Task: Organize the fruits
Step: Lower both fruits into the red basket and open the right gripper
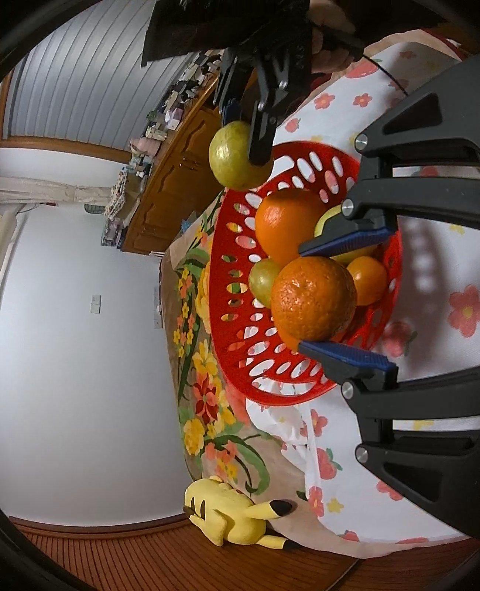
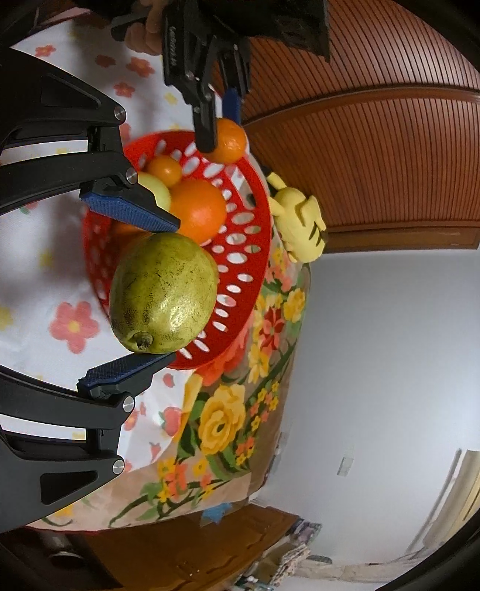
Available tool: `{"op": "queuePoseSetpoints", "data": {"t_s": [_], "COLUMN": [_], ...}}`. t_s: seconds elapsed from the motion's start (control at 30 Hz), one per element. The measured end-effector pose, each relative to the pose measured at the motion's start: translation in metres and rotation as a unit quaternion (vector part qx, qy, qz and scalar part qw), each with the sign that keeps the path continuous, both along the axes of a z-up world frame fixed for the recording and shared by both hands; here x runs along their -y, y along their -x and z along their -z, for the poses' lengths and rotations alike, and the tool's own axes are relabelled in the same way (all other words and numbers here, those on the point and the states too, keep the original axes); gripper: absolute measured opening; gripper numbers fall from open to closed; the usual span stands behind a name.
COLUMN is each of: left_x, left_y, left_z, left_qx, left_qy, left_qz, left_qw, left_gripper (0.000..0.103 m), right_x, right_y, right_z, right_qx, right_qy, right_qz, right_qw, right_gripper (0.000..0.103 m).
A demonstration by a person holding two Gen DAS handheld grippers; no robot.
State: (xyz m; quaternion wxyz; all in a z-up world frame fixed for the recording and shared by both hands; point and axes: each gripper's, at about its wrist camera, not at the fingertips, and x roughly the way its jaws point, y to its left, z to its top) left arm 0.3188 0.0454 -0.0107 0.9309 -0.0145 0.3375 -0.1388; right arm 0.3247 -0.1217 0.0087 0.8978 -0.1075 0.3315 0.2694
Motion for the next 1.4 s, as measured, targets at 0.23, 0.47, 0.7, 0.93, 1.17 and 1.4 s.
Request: {"op": "queuePoseSetpoints", "data": {"t_s": [0.23,0.47,0.7,0.93,1.17,1.4], "left_x": [0.000,0.000,0.002,-0.001,0.000,0.003], "left_y": [-0.017,-0.030,-0.042,-0.056,-0.066,-0.073], "left_z": [-0.001,0.000,0.007,0.011,0.013,0.019], "left_qx": [-0.004,-0.006,-0.013,-0.018,-0.018,-0.024], "left_qy": [-0.001,-0.001,-0.006,-0.004,-0.001,-0.002], "left_qz": [0.000,0.001,0.002,0.004,0.008,0.009], "left_qw": [1.0000,1.0000,0.9999,0.9998,0.9998,0.9997], "left_gripper": [0.044,0.044,0.044,0.044,0.044,0.044], "right_x": [0.000,-0.006,-0.011,-0.014,-0.014,-0.008], "right_y": [-0.042,-0.063,-0.075,-0.085,-0.089,-0.086], "right_z": [0.011,0.020,0.025,0.029,0.034,0.035], "right_qx": [-0.025,-0.038,-0.044,-0.045,-0.044,-0.041], "right_qy": [-0.010,-0.009,-0.011,-0.012,-0.007,-0.014], "right_qz": [0.001,-0.003,-0.007,-0.010,-0.010,-0.015], "right_qw": [1.000,0.999,0.999,0.999,0.999,0.999], "right_gripper": [0.065,0.065,0.065,0.065,0.068,0.068]}}
